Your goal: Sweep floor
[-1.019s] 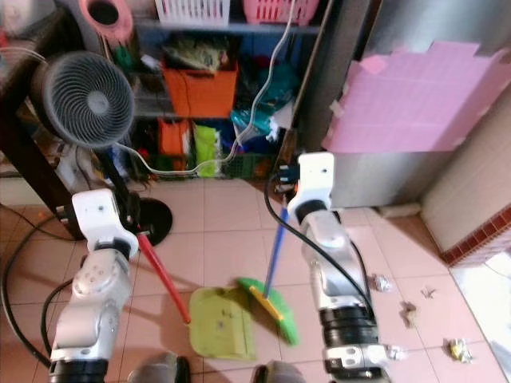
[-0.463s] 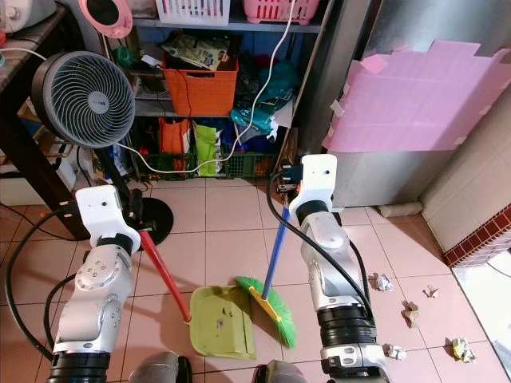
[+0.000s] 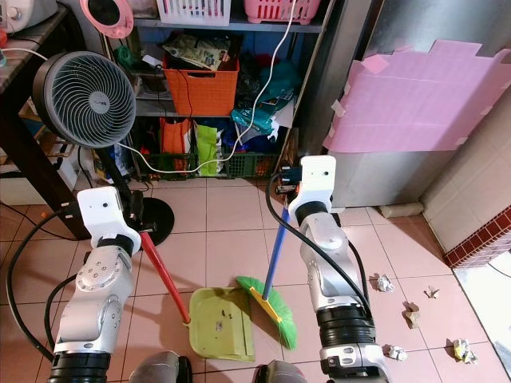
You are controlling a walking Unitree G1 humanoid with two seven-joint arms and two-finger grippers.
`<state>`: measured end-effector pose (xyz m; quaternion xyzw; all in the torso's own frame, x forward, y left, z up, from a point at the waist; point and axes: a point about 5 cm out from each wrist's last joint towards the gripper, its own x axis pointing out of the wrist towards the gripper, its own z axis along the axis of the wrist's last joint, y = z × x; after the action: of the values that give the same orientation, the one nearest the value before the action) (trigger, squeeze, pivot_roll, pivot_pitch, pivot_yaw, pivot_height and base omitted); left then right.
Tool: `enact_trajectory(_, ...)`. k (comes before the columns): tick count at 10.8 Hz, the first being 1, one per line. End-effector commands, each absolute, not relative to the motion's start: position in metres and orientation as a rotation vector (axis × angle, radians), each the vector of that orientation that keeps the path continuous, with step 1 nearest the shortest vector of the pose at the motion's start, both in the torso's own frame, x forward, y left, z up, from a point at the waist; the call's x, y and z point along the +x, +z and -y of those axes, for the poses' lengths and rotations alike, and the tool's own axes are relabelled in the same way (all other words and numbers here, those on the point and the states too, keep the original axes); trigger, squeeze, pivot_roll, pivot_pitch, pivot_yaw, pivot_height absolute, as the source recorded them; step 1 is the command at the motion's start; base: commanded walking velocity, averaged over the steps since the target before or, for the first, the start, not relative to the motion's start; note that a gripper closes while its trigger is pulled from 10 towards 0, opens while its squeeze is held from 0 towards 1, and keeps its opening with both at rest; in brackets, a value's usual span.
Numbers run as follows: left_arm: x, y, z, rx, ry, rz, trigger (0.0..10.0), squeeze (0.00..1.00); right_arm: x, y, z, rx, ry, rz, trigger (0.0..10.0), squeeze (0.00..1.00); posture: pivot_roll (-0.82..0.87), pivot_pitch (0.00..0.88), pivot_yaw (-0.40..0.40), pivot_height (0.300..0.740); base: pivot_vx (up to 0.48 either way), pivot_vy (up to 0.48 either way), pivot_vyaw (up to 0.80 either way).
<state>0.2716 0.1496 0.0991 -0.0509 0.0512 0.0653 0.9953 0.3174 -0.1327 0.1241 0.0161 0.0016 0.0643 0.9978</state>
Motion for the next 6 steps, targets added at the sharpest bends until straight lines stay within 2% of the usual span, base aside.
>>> enact_trajectory(1, 0.2745, 0.1069, -0.1460, -0.132, 0.117, -0.057, 10.0, 0.00, 0.3206, 0.1298, 0.1356, 0.027, 0.121, 0.021, 10.0, 0.00, 0.00, 0.000, -0.028, 0.740, 0.000, 0.000, 0.00)
enact_trajectory(4, 0.2739, 0.1065, -0.1433, -0.138, 0.102, -0.053, 10.0, 0.00, 0.3197, 0.1289, 0.1355, 0.032, 0.125, 0.017, 10.0, 0.00, 0.00, 0.000, -0.029, 0.740, 0.000, 0.000, 0.00)
enact_trajectory(5, 0.2737, 0.1061, -0.1431, -0.142, 0.100, -0.055, 10.0, 0.00, 0.3198, 0.1285, 0.1349, 0.035, 0.127, 0.011, 10.0, 0.00, 0.00, 0.000, -0.029, 0.740, 0.000, 0.000, -0.41)
enact_trajectory(6, 0.2738, 0.1055, -0.1429, -0.145, 0.099, -0.059, 10.0, 0.00, 0.3201, 0.1282, 0.1344, 0.037, 0.129, 0.008, 10.0, 0.00, 0.00, 0.000, -0.031, 0.740, 0.000, 0.311, -0.80)
